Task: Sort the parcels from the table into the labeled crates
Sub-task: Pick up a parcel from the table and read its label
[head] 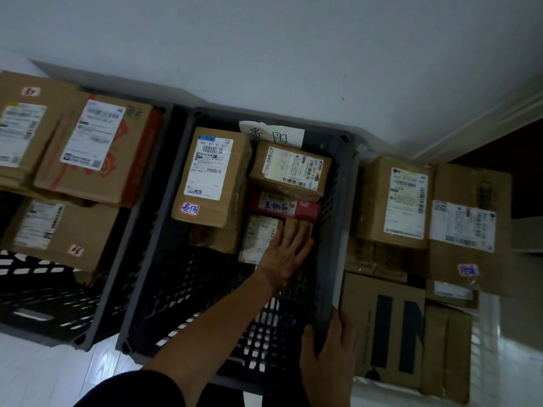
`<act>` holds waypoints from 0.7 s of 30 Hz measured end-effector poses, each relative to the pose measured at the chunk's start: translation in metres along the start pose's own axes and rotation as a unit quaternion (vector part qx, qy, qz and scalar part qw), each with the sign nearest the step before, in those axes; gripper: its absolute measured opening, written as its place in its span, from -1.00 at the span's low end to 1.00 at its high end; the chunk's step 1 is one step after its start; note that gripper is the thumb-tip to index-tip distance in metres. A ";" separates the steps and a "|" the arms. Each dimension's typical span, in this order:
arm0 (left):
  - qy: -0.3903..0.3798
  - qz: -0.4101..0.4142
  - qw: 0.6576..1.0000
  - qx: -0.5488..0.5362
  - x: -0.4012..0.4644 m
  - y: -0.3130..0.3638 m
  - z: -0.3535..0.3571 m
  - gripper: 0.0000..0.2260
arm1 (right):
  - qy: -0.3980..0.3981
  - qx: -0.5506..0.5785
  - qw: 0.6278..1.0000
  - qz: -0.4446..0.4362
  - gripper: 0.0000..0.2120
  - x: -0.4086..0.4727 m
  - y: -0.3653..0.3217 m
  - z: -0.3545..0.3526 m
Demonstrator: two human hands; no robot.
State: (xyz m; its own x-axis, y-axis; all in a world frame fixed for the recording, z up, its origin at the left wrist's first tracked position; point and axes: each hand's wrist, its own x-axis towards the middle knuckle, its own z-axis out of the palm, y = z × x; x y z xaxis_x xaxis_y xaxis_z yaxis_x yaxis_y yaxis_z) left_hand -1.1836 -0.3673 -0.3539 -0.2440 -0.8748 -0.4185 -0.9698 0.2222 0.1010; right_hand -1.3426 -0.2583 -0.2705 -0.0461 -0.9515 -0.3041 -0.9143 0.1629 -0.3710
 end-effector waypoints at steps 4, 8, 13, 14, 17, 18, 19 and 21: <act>-0.010 -0.013 0.999 -0.035 -0.003 0.003 0.002 -0.21 | 0.004 -0.003 1.000 -0.013 -0.35 0.000 0.002 0.002; -0.032 -0.005 0.998 -0.054 0.000 0.009 -0.004 -0.43 | 0.011 -0.005 1.000 -0.026 -0.33 0.001 0.001 0.003; -0.042 -0.012 0.997 -0.055 -0.001 0.011 -0.009 -0.40 | 0.007 0.004 1.000 -0.008 -0.35 0.001 0.002 0.003; -0.038 -0.010 0.998 -0.055 -0.001 0.010 -0.007 -0.39 | 0.003 0.009 1.000 -0.005 -0.36 0.001 0.002 0.003; -0.010 -0.017 0.998 -0.053 0.000 0.006 0.003 -0.32 | -0.007 0.032 0.999 0.006 -0.39 0.001 -0.003 0.000; -0.010 -0.017 0.999 -0.050 0.000 0.005 0.006 -0.28 | -0.006 0.036 0.999 0.009 -0.39 0.001 -0.002 -0.001; -0.016 -0.016 0.999 -0.047 0.000 0.005 0.007 -0.25 | -0.005 0.038 0.999 0.013 -0.39 0.001 -0.002 -0.001; -0.029 -0.008 0.999 -0.043 0.000 0.004 0.003 -0.25 | -0.009 0.040 0.999 0.023 -0.39 0.000 -0.002 -0.003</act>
State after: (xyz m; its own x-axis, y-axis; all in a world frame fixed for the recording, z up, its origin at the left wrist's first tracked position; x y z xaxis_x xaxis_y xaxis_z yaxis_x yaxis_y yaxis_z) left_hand -1.1871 -0.3648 -0.3564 -0.2299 -0.8506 -0.4729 -0.9711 0.1684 0.1691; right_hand -1.3416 -0.2599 -0.2672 -0.0798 -0.9380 -0.3373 -0.8766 0.2271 -0.4243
